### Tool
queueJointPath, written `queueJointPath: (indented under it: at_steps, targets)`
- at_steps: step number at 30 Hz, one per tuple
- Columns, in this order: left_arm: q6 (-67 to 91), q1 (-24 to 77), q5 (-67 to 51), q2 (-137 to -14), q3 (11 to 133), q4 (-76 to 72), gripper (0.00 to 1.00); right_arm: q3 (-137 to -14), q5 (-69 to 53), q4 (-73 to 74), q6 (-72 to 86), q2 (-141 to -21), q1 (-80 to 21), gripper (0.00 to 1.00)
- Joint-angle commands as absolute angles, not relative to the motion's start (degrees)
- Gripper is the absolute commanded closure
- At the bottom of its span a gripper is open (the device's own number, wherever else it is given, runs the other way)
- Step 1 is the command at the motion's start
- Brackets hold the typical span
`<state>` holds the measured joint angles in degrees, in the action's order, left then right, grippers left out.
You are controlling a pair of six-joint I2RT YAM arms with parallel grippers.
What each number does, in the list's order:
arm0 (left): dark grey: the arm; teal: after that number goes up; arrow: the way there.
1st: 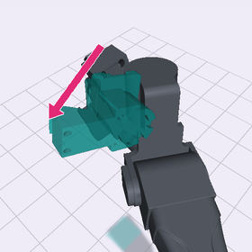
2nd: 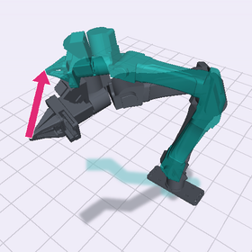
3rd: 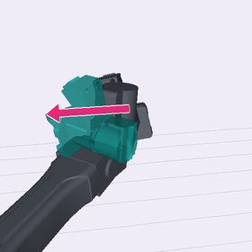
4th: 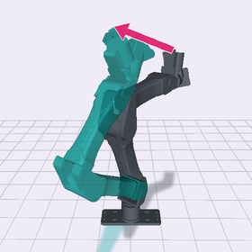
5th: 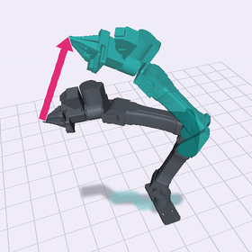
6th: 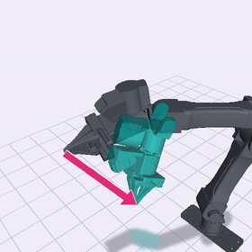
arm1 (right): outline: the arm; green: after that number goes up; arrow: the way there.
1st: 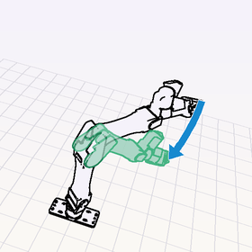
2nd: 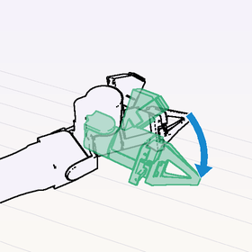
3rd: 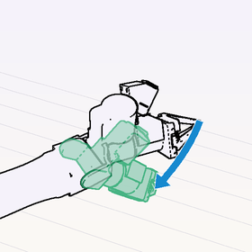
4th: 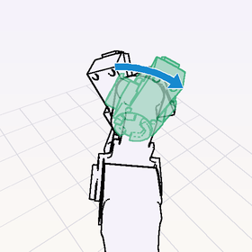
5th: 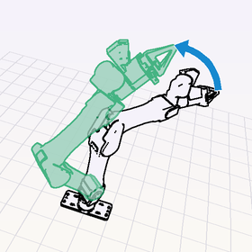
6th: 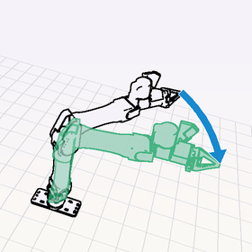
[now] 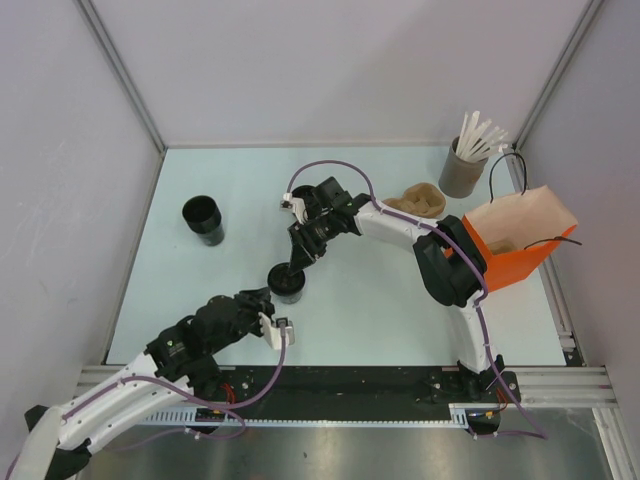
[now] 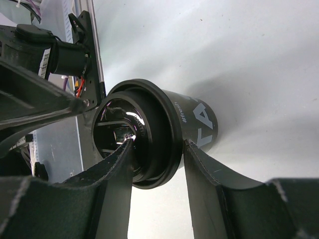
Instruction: Pack the takeout coffee
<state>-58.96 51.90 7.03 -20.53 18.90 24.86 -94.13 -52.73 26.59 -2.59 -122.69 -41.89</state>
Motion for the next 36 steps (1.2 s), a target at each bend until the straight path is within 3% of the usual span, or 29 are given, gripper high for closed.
queueJointPath:
  at_steps: [1, 8, 21, 32, 36]
  targets:
    - [-62.76, 50.71, 6.24, -19.33, 16.96, 26.63, 0.73, -89.47, -37.35, 34.28, -8.79, -128.41, -43.86, 0.55]
    - [-61.28, 44.92, 2.2, -23.8, 17.75, 24.53, 0.73, -89.3, -37.53, 34.45, -8.88, -128.23, -43.86, 0.55]
    - [-43.17, 25.14, -13.1, -35.59, 33.31, 28.04, 0.68, -89.12, -37.97, 34.54, -9.05, -128.41, -43.68, 0.55]
    - [-21.02, 16.18, -14.67, -55.86, 54.92, 46.55, 0.69, -89.65, -38.85, 34.19, -8.7, -129.38, -43.95, 0.55]
    - [-18.2, 14.24, -25.71, -61.52, 58.53, 51.5, 0.73, -89.39, -38.32, 34.36, -8.88, -128.67, -44.03, 0.55]
